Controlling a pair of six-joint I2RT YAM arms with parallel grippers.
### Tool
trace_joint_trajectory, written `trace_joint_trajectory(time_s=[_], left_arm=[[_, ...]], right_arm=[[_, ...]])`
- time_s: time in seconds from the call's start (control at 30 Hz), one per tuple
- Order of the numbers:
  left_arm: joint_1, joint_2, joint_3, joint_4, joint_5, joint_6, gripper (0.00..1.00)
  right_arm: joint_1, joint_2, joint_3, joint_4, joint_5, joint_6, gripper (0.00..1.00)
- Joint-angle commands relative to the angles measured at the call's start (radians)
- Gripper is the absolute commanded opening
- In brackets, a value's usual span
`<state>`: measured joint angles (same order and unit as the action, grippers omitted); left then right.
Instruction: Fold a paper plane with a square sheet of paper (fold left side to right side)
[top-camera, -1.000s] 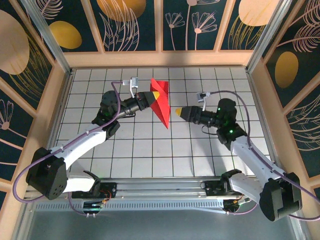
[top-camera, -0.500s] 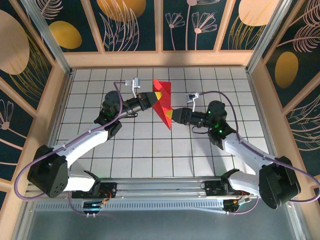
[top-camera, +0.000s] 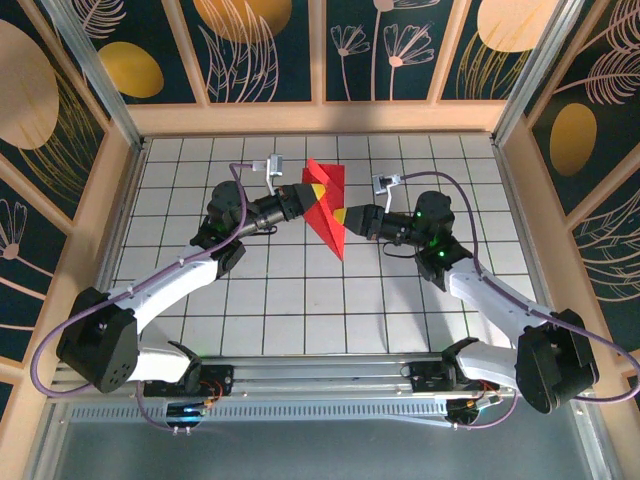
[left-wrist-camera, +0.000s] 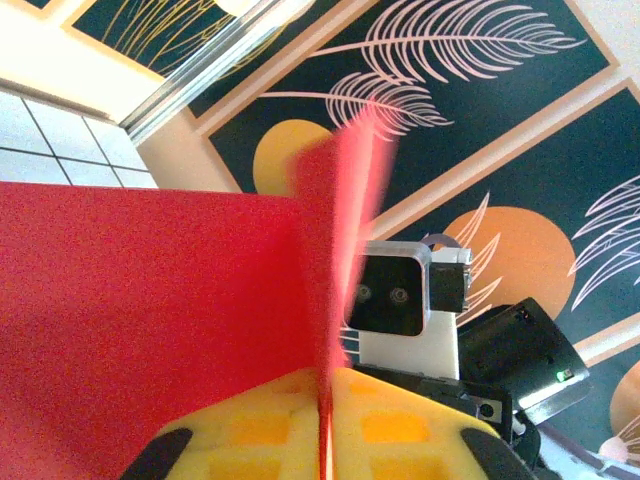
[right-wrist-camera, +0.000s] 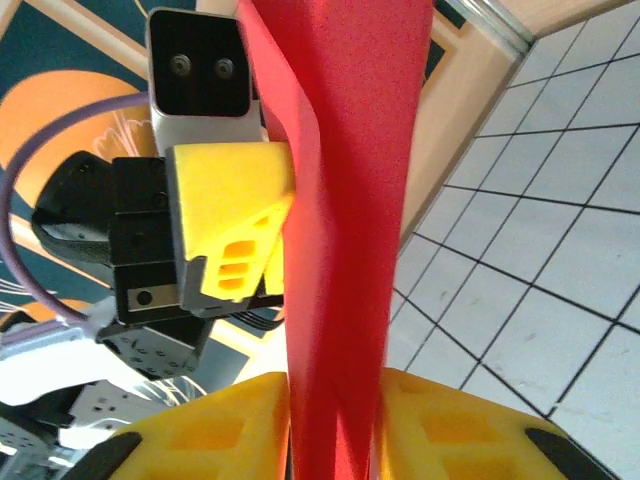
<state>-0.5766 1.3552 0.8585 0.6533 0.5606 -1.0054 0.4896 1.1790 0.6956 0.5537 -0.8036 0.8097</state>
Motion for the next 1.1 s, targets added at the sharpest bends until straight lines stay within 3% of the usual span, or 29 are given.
trace_joint_trajectory(time_s=[0.0,0.13,0.23,0.33,0.5,0.67,0.87,1.07], left_arm=[[-0.006,-0.011,0.006,0.010,-0.026,0.031,0.28],[-0.006,-0.058,0.015,-0.160,-0.157,0.131,0.44],[-0.006,-0.126,0.000,-0.302,-0.326,0.197,0.50],[-0.006,-0.216,-0.034,-0.430,-0.525,0.233,0.54],[-0.006,-0.397,-0.110,-0.580,-0.819,0.239,0.61],[-0.006,-0.555,-0.170,-0.698,-1.042,0.214,0.66],[-0.006,-0.656,-0.196,-0.789,-1.161,0.187,0.67],[-0.006,-0.658,-0.191,-0.814,-1.171,0.180,0.68]], right_arm=[[-0.006,-0.028,0.037,-0.054,0.035,-0.039,0.13],[-0.005,-0.049,0.062,-0.164,0.077,-0.090,0.00],[0.000,-0.068,0.095,-0.300,0.151,-0.159,0.00],[0.036,-0.073,0.168,-0.508,0.302,-0.275,0.00],[0.194,0.027,0.368,-0.897,0.752,-0.468,0.00],[0.362,0.234,0.572,-1.204,1.294,-0.480,0.00],[0.484,0.526,0.743,-1.405,1.645,-0.465,0.00],[0.506,0.760,0.818,-1.413,1.721,-0.487,0.00]])
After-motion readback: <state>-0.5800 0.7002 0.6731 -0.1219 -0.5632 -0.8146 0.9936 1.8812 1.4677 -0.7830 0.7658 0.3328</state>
